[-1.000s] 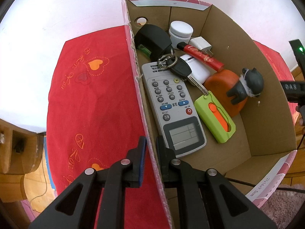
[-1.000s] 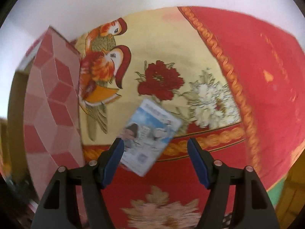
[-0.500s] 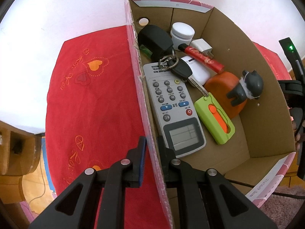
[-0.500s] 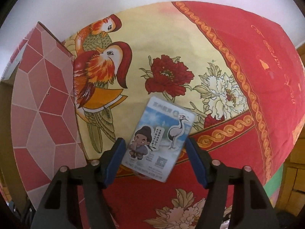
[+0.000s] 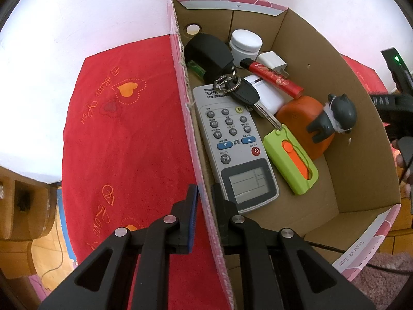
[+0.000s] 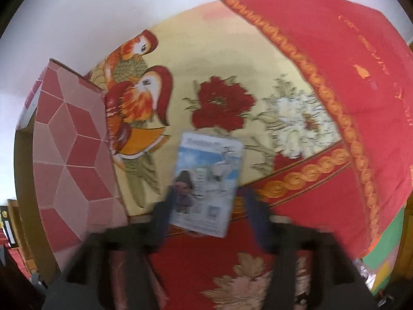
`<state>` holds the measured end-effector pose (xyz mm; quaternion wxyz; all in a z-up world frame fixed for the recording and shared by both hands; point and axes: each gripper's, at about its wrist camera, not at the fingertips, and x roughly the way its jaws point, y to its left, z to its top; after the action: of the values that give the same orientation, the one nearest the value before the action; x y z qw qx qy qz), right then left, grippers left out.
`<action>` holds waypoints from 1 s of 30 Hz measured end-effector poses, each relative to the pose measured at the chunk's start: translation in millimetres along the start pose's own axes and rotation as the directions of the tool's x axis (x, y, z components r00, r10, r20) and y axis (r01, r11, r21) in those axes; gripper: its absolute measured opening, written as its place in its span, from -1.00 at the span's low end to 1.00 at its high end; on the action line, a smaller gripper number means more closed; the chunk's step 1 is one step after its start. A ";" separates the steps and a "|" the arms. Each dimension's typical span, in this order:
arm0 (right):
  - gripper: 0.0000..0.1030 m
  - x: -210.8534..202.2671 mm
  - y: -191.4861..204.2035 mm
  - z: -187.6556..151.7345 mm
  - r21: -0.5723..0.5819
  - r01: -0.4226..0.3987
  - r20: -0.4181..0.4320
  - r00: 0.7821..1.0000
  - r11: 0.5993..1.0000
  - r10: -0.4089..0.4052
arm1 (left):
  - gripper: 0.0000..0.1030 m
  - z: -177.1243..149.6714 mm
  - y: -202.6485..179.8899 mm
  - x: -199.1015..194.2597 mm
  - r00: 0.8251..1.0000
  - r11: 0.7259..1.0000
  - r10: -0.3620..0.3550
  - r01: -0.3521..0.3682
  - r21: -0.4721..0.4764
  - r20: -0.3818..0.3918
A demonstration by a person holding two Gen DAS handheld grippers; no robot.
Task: Organize objects
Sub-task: 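Close the right gripper on the printed card's edge, then lift the printed card and carry it over the box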
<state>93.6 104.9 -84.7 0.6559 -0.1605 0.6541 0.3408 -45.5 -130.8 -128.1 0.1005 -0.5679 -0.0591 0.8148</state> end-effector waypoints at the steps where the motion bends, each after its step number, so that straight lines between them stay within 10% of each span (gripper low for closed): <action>1: 0.48 -0.5 2.1 -0.5 0.013 0.005 0.004 1.000 1.000 -0.005 | -0.80 0.2 0.7 -0.1 1.000 1.000 0.000 0.000 -0.003 0.001; 9: 0.49 8.9 15.5 -6.7 0.083 0.176 -0.031 0.984 0.981 -0.174 | -0.80 0.3 1.3 1.0 1.000 1.000 -0.005 0.006 -0.011 0.005; 13: 0.10 3.6 20.1 -12.4 0.086 0.171 -0.027 0.985 0.981 -0.170 | -0.80 1.3 4.4 0.7 1.000 1.000 -0.013 0.013 -0.018 0.006; 30: 0.09 -23.8 -31.6 -32.7 0.236 -0.164 -0.032 0.984 0.958 0.177 | -0.80 3.0 19.3 0.7 1.000 0.999 -0.024 0.025 -0.033 0.014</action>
<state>92.0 55.2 -72.2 0.6209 -0.0345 0.7180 0.3127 -50.5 -149.3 -131.8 0.1007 -0.5632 -0.0801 0.8163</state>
